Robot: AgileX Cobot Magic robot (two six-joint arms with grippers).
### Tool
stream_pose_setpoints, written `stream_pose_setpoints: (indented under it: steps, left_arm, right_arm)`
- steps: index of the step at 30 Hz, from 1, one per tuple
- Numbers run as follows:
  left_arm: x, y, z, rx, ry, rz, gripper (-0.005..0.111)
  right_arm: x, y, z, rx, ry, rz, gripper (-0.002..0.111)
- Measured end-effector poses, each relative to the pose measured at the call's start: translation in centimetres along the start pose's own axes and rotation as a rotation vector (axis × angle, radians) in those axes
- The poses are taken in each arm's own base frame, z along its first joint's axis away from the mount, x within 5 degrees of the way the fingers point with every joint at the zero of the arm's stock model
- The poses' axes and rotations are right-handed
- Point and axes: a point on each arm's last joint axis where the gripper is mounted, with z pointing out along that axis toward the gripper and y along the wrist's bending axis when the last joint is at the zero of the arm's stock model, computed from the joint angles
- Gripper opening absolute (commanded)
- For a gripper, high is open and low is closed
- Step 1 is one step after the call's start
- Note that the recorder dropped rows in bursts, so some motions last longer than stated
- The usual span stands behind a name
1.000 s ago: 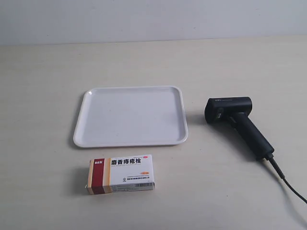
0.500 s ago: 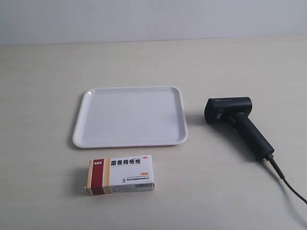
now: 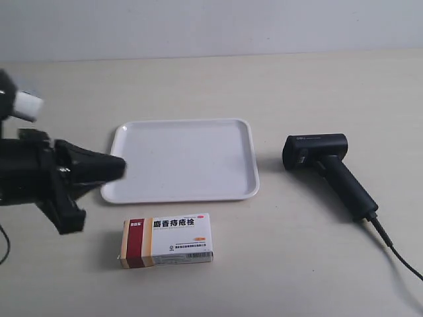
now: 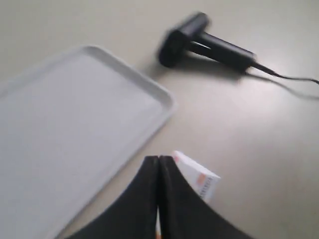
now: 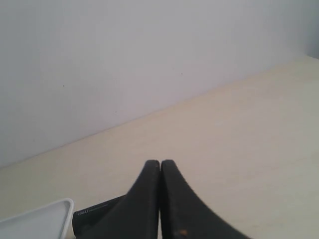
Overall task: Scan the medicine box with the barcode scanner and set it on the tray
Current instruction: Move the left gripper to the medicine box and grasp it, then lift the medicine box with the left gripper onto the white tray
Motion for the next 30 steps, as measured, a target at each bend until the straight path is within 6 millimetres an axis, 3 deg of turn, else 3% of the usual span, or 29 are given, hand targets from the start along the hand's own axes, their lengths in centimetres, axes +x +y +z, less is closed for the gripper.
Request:
stream_pose_setpoints:
  steps: [2,4,9,11,13,20,22,25,30]
  left_arm:
    - [0.5,-1.0,2.7,0.152,0.081,0.077,0.004]
    - [1.1,-1.5,4.1,0.179,0.137,0.141,0.015]
    - [2.2,-2.7,6.2,0.204,0.234,0.337,0.079]
    - [2.4,-2.5,6.4,0.191,0.251,0.376,0.096]
    - [3.1,-2.2,6.8,0.198,0.277,0.44,0.102]
    - [5.5,-1.2,8.2,0.21,0.364,0.522,0.101]
    - [6.0,-1.0,8.6,0.215,0.38,0.528,0.095]
    - [6.0,-0.9,8.9,0.215,0.377,0.532,0.067]
    - [5.5,-0.7,9.1,0.205,0.362,0.545,0.001]
  right_arm:
    - [0.1,0.0,0.2,0.008,0.015,-0.002,0.0]
    - [0.1,-0.1,0.3,0.009,0.016,-0.002,0.0]
    - [0.0,-0.1,0.3,0.009,0.011,-0.002,0.0]
    - [0.0,-0.1,0.3,0.009,0.012,-0.002,0.0]
    - [0.0,-0.1,0.3,0.009,0.012,-0.002,0.0]
    - [0.0,-0.1,0.3,0.009,0.012,-0.002,0.0]
    - [0.0,-0.1,0.3,0.009,0.012,-0.002,0.0]
    - [0.0,-0.1,0.3,0.009,0.012,-0.002,0.0]
    - [0.0,-0.1,0.3,0.009,0.004,-0.002,0.0]
